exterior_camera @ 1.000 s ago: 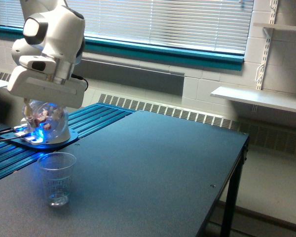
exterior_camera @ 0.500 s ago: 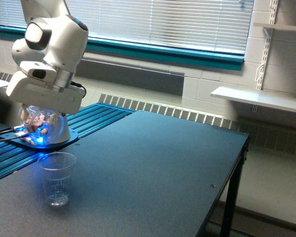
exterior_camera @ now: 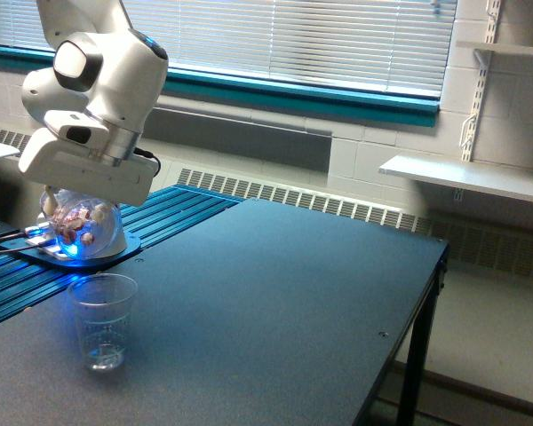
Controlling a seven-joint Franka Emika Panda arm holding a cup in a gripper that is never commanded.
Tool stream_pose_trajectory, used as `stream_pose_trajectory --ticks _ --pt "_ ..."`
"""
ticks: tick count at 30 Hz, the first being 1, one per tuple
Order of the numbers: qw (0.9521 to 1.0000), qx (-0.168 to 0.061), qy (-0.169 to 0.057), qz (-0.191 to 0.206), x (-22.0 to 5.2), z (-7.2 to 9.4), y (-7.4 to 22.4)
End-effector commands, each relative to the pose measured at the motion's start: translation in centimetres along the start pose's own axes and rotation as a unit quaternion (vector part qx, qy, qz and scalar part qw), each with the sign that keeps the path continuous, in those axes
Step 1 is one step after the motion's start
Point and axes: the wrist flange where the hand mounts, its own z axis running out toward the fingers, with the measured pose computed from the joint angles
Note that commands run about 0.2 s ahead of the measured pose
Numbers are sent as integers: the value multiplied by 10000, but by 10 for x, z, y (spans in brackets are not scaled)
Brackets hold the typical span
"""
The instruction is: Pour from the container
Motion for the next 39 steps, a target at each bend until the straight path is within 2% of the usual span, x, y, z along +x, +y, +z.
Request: stream_pose_trajectory --ticks 1,7,16,39 --pt "9999 35 -48 144 2 -8 0" --pt "9998 13 -50 212 5 -12 1" --pt "9992 32 -166 351 10 -15 -1" --pt "9987 -133 -379 317 15 -14 -10"
